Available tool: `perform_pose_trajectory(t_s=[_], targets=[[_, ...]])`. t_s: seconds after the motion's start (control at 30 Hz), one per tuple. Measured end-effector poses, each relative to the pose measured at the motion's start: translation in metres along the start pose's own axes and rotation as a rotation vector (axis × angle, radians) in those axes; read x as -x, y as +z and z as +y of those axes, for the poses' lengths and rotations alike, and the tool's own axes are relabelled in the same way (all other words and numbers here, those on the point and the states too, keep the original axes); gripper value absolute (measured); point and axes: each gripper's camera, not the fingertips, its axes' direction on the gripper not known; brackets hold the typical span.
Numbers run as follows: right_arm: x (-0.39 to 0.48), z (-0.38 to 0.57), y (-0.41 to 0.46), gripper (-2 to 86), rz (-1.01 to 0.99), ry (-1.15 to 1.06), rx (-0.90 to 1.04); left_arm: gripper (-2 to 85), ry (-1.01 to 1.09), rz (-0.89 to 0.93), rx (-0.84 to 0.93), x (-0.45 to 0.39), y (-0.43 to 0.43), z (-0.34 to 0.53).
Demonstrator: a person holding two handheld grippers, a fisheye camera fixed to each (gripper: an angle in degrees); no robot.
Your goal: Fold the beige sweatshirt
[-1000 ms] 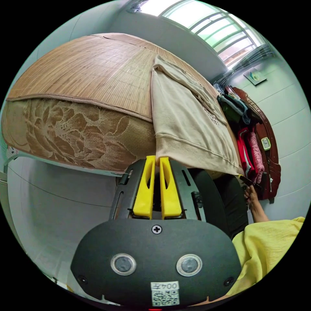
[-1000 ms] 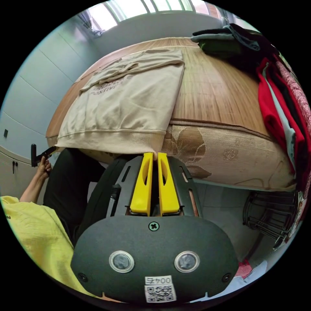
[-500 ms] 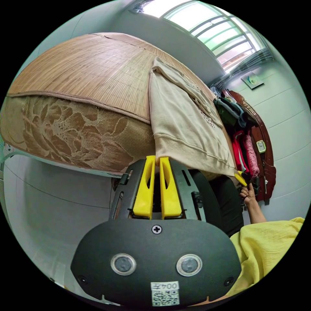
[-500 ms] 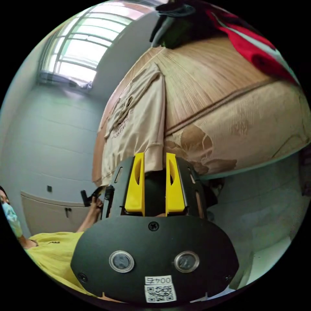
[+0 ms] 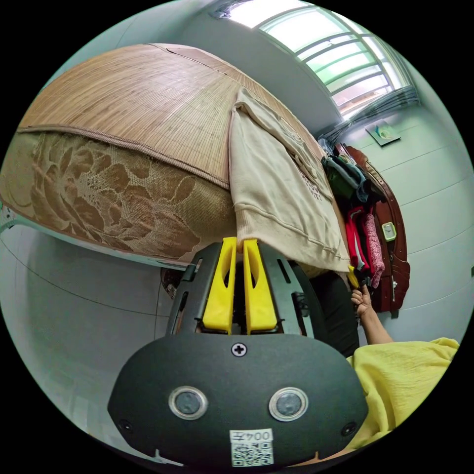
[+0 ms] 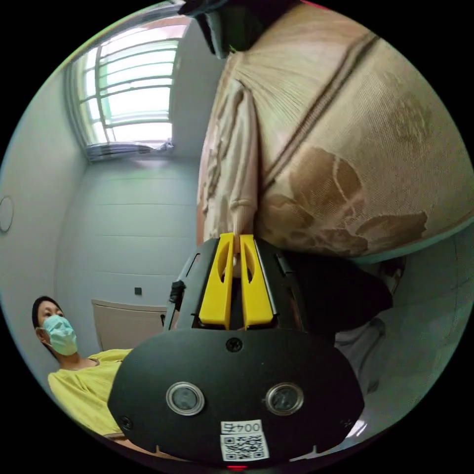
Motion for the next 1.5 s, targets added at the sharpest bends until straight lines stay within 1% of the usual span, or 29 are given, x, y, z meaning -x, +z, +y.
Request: perform_pose_trajectory(t_s=[0.07, 0.1, 0.2, 0.3, 0.43, 0.67, 0.8, 0.97, 1.03, 1.13, 1.23, 1.3, 1.4, 1.47, 1.5], targets=[[0.034, 0.001, -0.02, 2.3, 0.093, -0.089, -0.033, 2.0, 0.006, 0.0, -0.023, -0.001, -0.015, 0.0], [0.035, 0.0, -0.023, 2.1, 0.108, -0.085, -0.031, 2.0, 0.005, 0.004, -0.025, 0.0, -0.018, 0.0], [0.025, -0.005, -0.043, 1.3, 0.048, -0.01, -0.055, 2.0, 0.008, 0.042, -0.013, 0.003, -0.026, -0.001], [0.042, -0.009, -0.039, 1.1, 0.117, -0.054, -0.01, 2.1, 0.043, 0.002, 0.018, -0.003, -0.034, -0.001], [0.058, -0.008, -0.04, 1.0, 0.116, -0.058, -0.001, 2.2, 0.058, 0.03, -0.007, -0.008, -0.059, 0.004], [0.08, 0.014, -0.056, 1.3, 0.154, -0.033, 0.042, 2.1, 0.116, 0.003, 0.05, -0.02, -0.089, 0.025], [0.082, 0.031, -0.061, 1.5, 0.181, -0.01, 0.059, 2.2, 0.126, -0.013, 0.08, -0.02, -0.097, 0.044], [0.059, 0.053, -0.046, 1.8, 0.235, 0.075, 0.08, 2.4, 0.095, -0.04, 0.139, -0.002, -0.086, 0.075], [0.045, 0.056, -0.036, 2.0, 0.246, 0.107, 0.088, 2.4, 0.075, -0.007, 0.13, 0.01, -0.079, 0.084], [0.023, 0.058, -0.017, 2.5, 0.179, 0.18, 0.108, 2.5, 0.084, 0.055, 0.115, 0.028, -0.068, 0.092], [0.018, 0.058, -0.007, 3.6, 0.124, 0.237, 0.114, 2.6, 0.083, 0.146, 0.154, 0.048, -0.061, 0.097], [0.024, 0.055, -0.004, 4.6, 0.177, 0.255, 0.136, 2.7, 0.067, 0.166, 0.154, 0.06, -0.065, 0.101], [0.046, 0.048, -0.011, 5.2, 0.324, 0.239, 0.118, 3.2, 0.032, 0.162, 0.117, 0.08, -0.084, 0.105], [0.081, 0.034, -0.011, 5.2, 0.457, 0.15, 0.057, 3.7, -0.002, 0.145, 0.024, 0.091, -0.108, 0.097], [0.091, 0.029, -0.008, 5.2, 0.494, 0.118, 0.047, 3.9, -0.004, 0.147, -0.001, 0.092, -0.114, 0.092]])
